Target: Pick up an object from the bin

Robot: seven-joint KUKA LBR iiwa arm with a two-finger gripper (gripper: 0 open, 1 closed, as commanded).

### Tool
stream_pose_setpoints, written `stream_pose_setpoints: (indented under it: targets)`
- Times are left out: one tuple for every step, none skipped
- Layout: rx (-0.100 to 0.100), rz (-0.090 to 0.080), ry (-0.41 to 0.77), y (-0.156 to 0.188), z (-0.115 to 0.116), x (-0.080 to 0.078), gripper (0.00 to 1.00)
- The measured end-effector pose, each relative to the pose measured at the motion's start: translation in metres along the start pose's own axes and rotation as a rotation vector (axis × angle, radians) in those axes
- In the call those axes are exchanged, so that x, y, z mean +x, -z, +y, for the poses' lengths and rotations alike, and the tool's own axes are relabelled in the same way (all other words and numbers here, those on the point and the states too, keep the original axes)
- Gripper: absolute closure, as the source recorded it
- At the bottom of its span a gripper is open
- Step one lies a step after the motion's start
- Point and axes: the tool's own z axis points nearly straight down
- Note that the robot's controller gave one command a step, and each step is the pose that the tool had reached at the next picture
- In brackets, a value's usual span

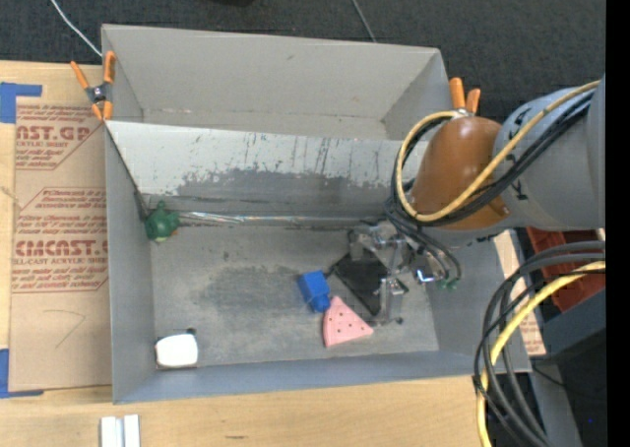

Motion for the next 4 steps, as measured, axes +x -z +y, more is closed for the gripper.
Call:
stream_pose_setpoints:
  targets:
    - [-0.001,0.0,-0.04,-0.002,-0.004,0.01,0.0]
    - [-0.001,-0.002,-0.115,-0.007,0.017,0.0,0.0]
    - [-0.001,-0.005,0.176,-0.007,0.041,-0.047,0.0]
    - [-0.001,-0.003,0.266,-0.006,0.033,-0.025,0.0]
